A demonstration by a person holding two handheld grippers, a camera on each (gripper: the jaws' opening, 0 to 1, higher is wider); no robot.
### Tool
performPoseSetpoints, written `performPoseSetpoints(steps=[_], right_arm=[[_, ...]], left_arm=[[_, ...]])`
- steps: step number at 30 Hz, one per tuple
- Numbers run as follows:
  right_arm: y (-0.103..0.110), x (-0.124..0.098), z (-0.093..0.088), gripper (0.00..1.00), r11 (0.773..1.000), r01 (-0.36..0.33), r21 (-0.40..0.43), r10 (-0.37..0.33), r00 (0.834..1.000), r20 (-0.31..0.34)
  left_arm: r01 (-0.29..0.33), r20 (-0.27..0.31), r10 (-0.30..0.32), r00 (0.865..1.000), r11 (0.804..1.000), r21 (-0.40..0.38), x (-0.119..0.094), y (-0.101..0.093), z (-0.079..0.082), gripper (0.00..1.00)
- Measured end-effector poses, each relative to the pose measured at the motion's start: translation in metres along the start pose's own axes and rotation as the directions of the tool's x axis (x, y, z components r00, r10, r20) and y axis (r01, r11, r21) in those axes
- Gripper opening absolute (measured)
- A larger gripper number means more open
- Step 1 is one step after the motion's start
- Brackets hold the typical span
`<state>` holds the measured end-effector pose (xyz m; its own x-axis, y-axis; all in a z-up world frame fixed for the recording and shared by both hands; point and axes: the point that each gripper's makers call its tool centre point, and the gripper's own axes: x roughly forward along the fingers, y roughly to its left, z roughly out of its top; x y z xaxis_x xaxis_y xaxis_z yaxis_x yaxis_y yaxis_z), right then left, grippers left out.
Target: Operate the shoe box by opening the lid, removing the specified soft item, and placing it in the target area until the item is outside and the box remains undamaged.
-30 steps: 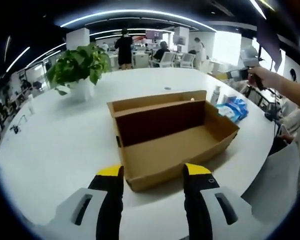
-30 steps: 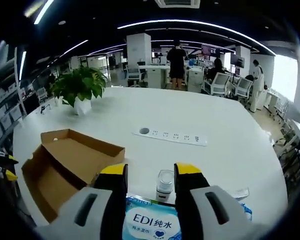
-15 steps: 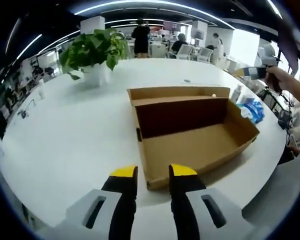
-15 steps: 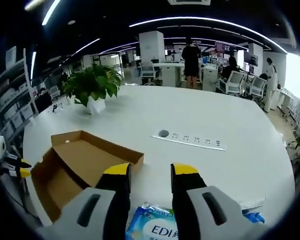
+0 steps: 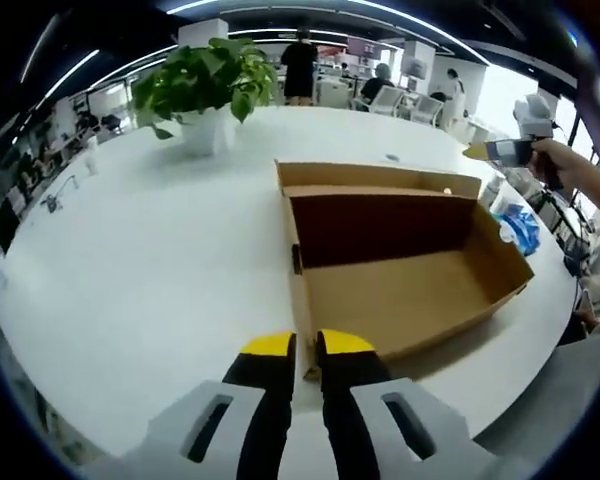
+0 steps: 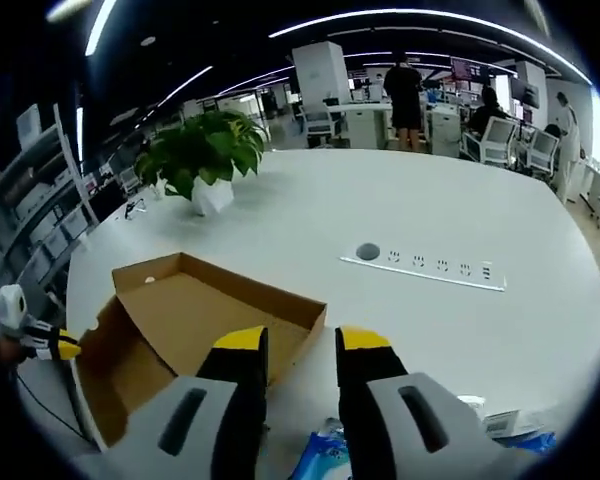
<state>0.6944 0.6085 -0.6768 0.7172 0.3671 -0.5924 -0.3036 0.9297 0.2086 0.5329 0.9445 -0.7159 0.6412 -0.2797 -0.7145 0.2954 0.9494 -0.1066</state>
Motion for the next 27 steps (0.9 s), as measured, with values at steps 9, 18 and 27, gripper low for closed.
performPoseSetpoints(steps=[9, 18, 27], right_arm=[[0.002, 0.021, -0.01, 0.23, 0.998, -0.009, 0.067, 0.013, 0.998, -0.061], [-0.008, 0.04, -0.018, 0.2, 0.994, 0.024, 0.102, -0.014, 0.995, -0.096], [-0.011, 0.055, -0.028, 0.1, 0.982, 0.037, 0.186, -0.009, 0.989, -0.147]], left_arm=[[0.004, 0.016, -0.003, 1.0, 0.999, -0.051, 0.001, -0.001, -0.001, 0.03], [0.017, 0.009, -0.017, 1.0, 0.999, -0.036, 0.002, -0.001, -0.002, 0.02], [0.018, 0.009, -0.017, 1.0, 1.0, -0.017, 0.002, 0.0, -0.002, 0.02]])
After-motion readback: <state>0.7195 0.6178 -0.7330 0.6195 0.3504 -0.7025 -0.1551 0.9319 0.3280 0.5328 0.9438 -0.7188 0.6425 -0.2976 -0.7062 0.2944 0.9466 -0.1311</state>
